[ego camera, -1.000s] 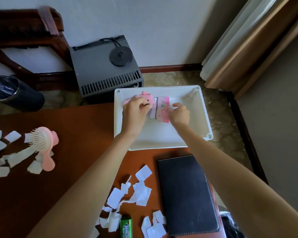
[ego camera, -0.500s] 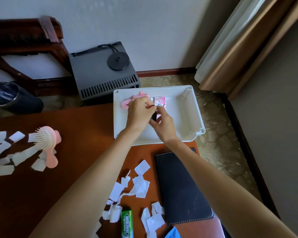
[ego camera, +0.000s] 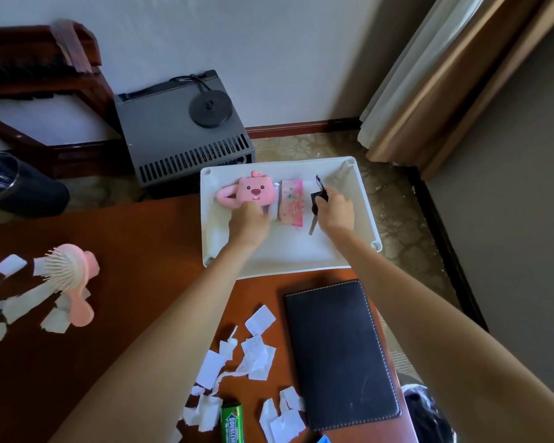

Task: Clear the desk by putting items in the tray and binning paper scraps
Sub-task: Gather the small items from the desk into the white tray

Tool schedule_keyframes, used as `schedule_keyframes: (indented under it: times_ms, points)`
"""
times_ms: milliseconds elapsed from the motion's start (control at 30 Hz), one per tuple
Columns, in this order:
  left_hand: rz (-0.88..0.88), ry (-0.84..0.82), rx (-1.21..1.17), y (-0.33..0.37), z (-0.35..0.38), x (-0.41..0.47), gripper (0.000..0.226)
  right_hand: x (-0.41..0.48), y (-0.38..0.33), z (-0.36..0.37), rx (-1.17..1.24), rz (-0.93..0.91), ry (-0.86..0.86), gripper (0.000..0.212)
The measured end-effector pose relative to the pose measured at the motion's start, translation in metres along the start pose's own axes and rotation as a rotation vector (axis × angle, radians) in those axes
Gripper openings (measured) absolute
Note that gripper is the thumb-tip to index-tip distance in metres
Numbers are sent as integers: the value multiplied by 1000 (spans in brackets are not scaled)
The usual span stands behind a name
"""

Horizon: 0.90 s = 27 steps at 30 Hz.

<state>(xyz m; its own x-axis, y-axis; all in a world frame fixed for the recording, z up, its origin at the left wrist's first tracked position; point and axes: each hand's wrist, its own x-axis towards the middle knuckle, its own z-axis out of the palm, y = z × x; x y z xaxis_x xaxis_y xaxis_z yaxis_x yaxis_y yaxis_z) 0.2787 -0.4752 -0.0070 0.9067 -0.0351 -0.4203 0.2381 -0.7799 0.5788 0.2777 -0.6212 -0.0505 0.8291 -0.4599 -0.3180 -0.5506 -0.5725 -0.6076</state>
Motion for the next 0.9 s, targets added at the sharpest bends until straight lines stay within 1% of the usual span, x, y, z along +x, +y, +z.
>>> schedule_keyframes:
  times_ms: [100,200,300,367,467,567,633,733,767,833,867,900]
  points:
    - [-18,-50,-6,-5,12,10,28,14,-4,3,-44,32,-37,28]
    - [-9,-58,-53,-5,20,15,39,21,-8,8,45,76,-45,29]
    - [6,-21,-106,-3,25,18,42,24,-8,12,108,43,-6,28]
    - [14,3,-117,-4,29,20,50,24,-6,12,113,21,1,32]
    - [2,4,-127,-5,31,21,53,19,1,10,78,-24,-6,41]
    - [-8,3,-128,-5,30,17,50,9,7,8,49,-32,-22,46]
    - [-15,-12,-117,-4,29,13,45,2,11,8,16,-37,-60,41]
    - [-45,-51,-130,-5,29,10,38,-4,17,11,-77,-115,-110,34]
    - [-42,-58,-135,-5,29,9,33,-4,17,11,-106,-144,-107,32]
    - [-55,-74,-173,-5,30,10,15,-1,17,10,-137,-170,-82,25]
    - [-62,-72,-191,-5,31,10,17,1,16,9,-155,-170,-76,25]
    - [-65,-70,-199,-4,32,11,23,2,14,8,-177,-171,-75,25]
